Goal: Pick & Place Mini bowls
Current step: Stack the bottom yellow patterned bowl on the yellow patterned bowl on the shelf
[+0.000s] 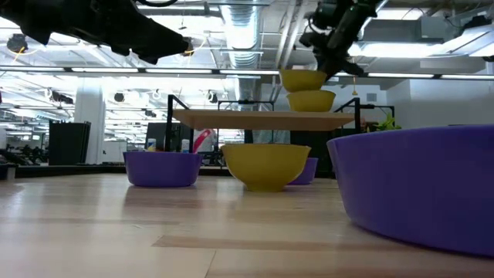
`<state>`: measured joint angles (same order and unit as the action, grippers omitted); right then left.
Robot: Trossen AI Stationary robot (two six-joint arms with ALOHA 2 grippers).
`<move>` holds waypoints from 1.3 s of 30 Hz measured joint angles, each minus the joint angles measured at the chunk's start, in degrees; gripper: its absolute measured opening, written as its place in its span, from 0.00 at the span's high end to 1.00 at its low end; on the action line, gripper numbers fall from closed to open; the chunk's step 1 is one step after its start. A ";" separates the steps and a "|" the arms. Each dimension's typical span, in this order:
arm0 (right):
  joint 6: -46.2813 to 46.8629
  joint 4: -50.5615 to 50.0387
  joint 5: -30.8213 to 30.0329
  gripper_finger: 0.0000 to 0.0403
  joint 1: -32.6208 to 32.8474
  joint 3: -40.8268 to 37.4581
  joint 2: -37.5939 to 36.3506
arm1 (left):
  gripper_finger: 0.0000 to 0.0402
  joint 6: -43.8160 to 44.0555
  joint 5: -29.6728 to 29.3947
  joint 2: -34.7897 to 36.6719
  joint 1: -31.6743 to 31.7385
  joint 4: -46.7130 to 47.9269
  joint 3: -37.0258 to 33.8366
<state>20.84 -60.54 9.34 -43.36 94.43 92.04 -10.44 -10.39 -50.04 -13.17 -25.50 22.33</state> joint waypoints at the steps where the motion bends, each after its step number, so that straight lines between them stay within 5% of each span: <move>1: -0.29 -0.24 0.63 1.00 -0.17 0.00 0.37 | 0.62 0.00 0.00 0.00 0.00 0.00 0.00; 39: -1.40 -5.70 -1.90 0.94 -0.67 0.00 1.04 | 0.62 0.00 1.31 -0.04 0.00 0.13 0.02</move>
<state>19.44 -66.24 7.44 -44.03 94.43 93.08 -10.44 -9.08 -50.09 -13.17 -25.36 22.35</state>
